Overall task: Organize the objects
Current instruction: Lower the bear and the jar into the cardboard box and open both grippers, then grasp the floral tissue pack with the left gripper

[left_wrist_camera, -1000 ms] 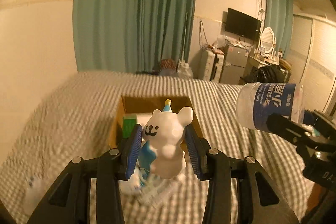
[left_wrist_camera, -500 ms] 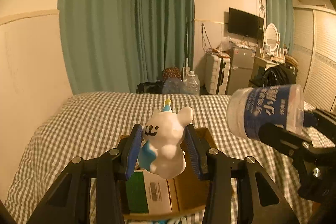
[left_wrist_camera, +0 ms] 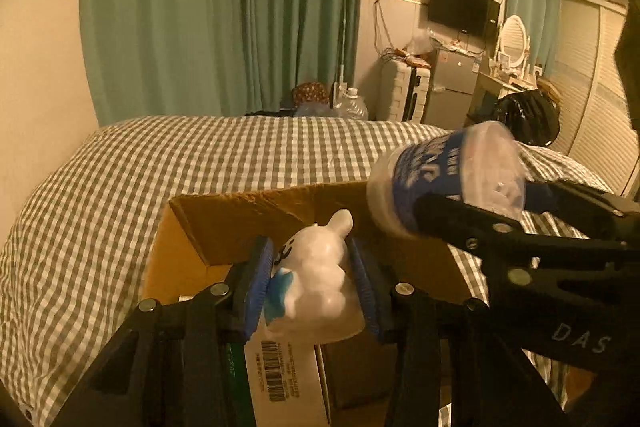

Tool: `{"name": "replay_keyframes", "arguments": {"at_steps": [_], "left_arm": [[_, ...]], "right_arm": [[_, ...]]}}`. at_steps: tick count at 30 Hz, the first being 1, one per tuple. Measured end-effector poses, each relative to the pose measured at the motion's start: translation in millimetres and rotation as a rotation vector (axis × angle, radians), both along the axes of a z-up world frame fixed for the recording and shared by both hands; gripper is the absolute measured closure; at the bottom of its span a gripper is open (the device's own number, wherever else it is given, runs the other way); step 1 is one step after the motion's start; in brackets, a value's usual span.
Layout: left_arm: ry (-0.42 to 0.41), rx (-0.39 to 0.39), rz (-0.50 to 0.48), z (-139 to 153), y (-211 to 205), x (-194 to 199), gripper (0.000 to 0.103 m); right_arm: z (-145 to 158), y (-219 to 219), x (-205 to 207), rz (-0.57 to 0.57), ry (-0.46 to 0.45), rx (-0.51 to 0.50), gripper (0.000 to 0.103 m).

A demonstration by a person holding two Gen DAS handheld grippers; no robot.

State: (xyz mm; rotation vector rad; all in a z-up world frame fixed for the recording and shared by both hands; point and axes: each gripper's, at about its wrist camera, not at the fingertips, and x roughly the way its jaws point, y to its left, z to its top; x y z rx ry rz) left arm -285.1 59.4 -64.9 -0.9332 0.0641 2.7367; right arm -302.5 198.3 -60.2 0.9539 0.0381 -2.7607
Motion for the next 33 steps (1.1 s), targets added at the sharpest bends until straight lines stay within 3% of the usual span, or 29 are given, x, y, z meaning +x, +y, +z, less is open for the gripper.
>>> {"name": "replay_keyframes", "arguments": {"at_steps": [2,4,5,7,10,22,27,33], "left_arm": [[-0.012,0.005,0.001,0.5,-0.6,0.6,0.049],[-0.022,0.018,0.016,3.5,-5.0,2.2,0.027],[-0.022,0.028,0.024,5.7,-9.5,5.6,0.025],[-0.025,0.050,0.037,12.5,-19.2,17.1,0.020],[-0.016,0.057,0.057,30.4,-30.5,31.1,0.011],[0.122,0.018,0.070,114.8,-61.5,129.4,0.000],[0.125,-0.026,0.078,115.0,-76.6,163.2,0.000],[0.080,-0.039,0.121,84.5,-92.3,182.3,0.000]], "right_arm": [[-3.1,1.0,-1.9,0.007,-0.007,-0.026,0.041],[-2.7,3.1,-1.6,0.007,-0.013,-0.048,0.034],[0.4,3.4,0.0,0.003,-0.005,-0.050,0.025],[9.6,2.5,10.7,-0.001,0.031,-0.054,0.018],[29.5,8.0,25.4,-0.003,0.072,-0.050,0.018],[115.4,11.7,126.1,-0.032,0.161,0.011,0.014],[136.5,9.6,169.6,-0.043,0.198,0.042,0.009],[123.6,10.4,200.4,-0.044,0.193,0.061,0.008]]}}
